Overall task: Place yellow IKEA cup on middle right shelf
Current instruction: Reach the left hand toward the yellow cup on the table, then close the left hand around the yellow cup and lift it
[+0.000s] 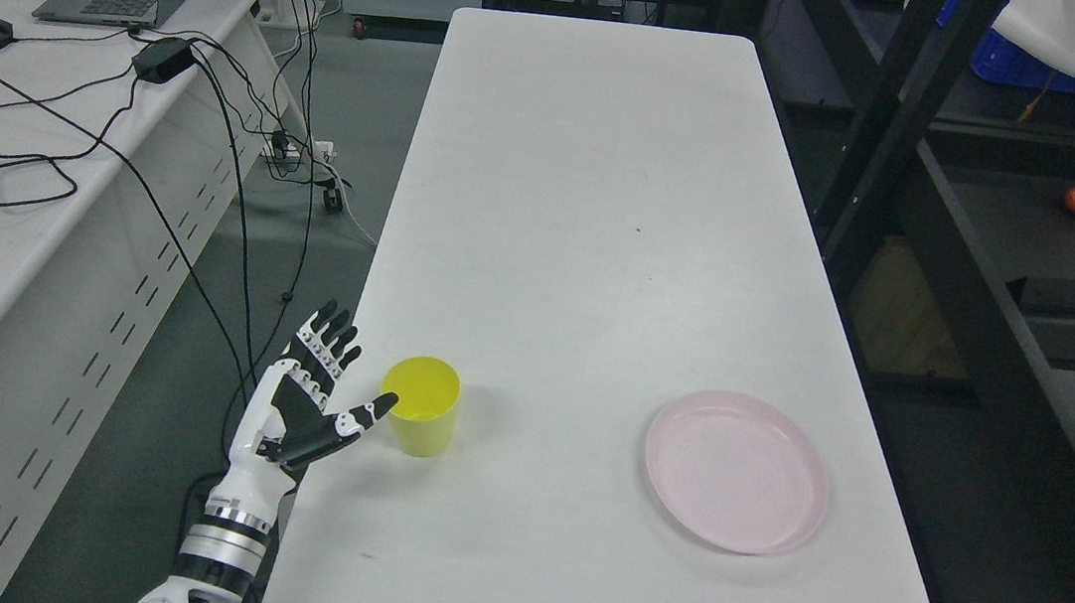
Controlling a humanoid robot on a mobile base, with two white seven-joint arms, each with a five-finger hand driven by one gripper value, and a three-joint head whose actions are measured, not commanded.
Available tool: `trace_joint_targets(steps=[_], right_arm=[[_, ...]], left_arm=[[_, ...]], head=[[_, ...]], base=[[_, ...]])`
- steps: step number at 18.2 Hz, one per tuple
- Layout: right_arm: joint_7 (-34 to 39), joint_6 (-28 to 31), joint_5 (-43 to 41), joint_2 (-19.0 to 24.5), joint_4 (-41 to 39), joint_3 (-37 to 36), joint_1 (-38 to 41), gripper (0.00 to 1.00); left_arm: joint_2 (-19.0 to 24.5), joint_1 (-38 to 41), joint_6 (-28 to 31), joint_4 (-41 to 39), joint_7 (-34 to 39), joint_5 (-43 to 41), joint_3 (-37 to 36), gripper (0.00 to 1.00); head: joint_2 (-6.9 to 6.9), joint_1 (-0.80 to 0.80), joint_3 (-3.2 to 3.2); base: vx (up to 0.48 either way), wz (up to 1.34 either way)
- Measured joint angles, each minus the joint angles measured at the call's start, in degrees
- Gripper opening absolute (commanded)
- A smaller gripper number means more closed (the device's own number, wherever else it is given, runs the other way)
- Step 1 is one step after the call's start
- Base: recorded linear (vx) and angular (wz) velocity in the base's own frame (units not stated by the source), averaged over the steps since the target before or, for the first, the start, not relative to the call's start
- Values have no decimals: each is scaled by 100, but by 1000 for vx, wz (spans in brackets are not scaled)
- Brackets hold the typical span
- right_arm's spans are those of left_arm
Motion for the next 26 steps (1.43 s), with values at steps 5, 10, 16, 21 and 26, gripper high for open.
trace_joint_targets(steps=[5, 10, 16, 21, 26], right_arm=[[16, 0, 0, 0, 0, 0, 0, 99], [30, 0, 0, 0, 0, 0, 0, 99], [33, 0, 0, 0, -1, 0, 0, 99], [35, 0, 0, 0, -1, 0, 0, 99], [35, 0, 0, 0, -1, 0, 0, 99]], left_arm=[[0, -194, 354, 132, -29, -59, -49, 99], [0, -347, 441, 268, -82, -249, -90, 99], [0, -405, 443, 355, -315, -458, -304, 98], [0, -420, 458, 465, -354, -631, -440, 99], [0, -432, 459, 681, -356, -723, -517, 82]], head=[[0, 0, 0], [0, 0, 0], [1, 0, 0], [1, 0, 0], [1, 0, 0]], base=[[0, 0], [0, 0], [0, 0], [0, 0], [0, 0]])
